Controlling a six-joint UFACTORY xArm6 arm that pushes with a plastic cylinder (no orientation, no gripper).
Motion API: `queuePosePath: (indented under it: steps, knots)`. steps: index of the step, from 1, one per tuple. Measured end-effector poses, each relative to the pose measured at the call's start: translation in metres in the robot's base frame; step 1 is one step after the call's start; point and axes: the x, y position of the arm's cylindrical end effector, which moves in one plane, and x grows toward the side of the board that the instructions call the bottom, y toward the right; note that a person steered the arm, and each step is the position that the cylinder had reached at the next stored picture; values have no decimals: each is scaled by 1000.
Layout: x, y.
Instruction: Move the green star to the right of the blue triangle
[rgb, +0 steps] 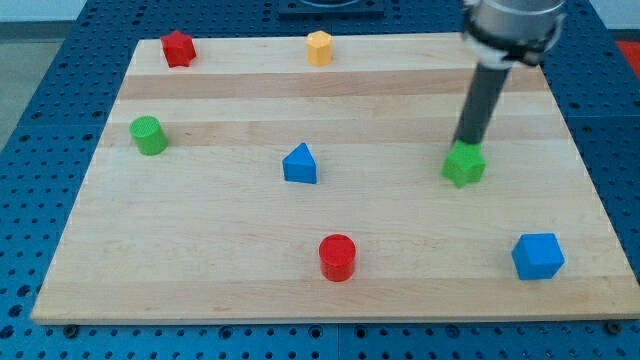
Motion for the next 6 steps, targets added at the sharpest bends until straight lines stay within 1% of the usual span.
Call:
queuePosePath:
  steps: [1, 2, 3, 4, 5, 6]
  knots:
    - [14, -42]
    - [-4, 1]
    - [6, 58]
    - [40, 72]
    - [67, 58]
    - [53, 1]
